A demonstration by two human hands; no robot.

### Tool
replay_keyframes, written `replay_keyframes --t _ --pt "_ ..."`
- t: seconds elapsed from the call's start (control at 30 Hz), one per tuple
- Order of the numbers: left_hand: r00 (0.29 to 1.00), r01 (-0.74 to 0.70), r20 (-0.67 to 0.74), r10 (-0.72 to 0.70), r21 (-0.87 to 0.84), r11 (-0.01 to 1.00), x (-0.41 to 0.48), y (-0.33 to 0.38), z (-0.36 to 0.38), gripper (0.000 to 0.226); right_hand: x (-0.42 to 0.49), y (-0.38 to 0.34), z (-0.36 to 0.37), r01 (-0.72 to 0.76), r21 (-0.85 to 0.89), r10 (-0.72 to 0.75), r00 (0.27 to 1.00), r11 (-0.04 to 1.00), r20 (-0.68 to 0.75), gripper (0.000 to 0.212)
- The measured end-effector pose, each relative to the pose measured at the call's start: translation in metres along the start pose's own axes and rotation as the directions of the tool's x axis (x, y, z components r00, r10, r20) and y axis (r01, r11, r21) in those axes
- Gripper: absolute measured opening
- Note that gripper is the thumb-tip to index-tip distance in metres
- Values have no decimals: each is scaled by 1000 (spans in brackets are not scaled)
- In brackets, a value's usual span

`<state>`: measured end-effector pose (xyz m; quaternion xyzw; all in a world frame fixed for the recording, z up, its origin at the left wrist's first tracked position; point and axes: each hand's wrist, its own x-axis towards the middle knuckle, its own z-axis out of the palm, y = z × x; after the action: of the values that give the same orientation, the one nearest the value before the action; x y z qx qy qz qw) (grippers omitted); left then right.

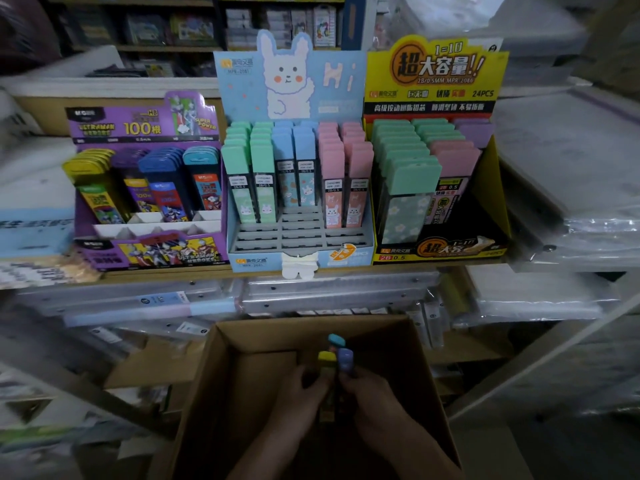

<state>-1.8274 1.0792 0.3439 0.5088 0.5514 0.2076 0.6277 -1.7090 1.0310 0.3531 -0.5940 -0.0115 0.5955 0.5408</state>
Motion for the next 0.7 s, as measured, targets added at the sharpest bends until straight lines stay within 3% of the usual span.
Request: replay_keyframes --t 0.13,0.3,0.47,0.7 --pt "997 -53 34 63 -229 972 -18 9 -3 24 -31 -16 12 88 66 -99 977 994 190 26" --pt "992 -52 75 102 -492 869 -43 27 -13 34 -70 -33 24 288 -90 -249 918 953 308 26" --pt "979 -156 4 201 -620 769 -75 58 -26 36 -104 -55 34 461 -191 -386 862 867 328 25" --pt "929 -341 -131 346 -663 666 -119 105 -55 25 -140 -94 54 652 -236 -495 722 721 483 24"
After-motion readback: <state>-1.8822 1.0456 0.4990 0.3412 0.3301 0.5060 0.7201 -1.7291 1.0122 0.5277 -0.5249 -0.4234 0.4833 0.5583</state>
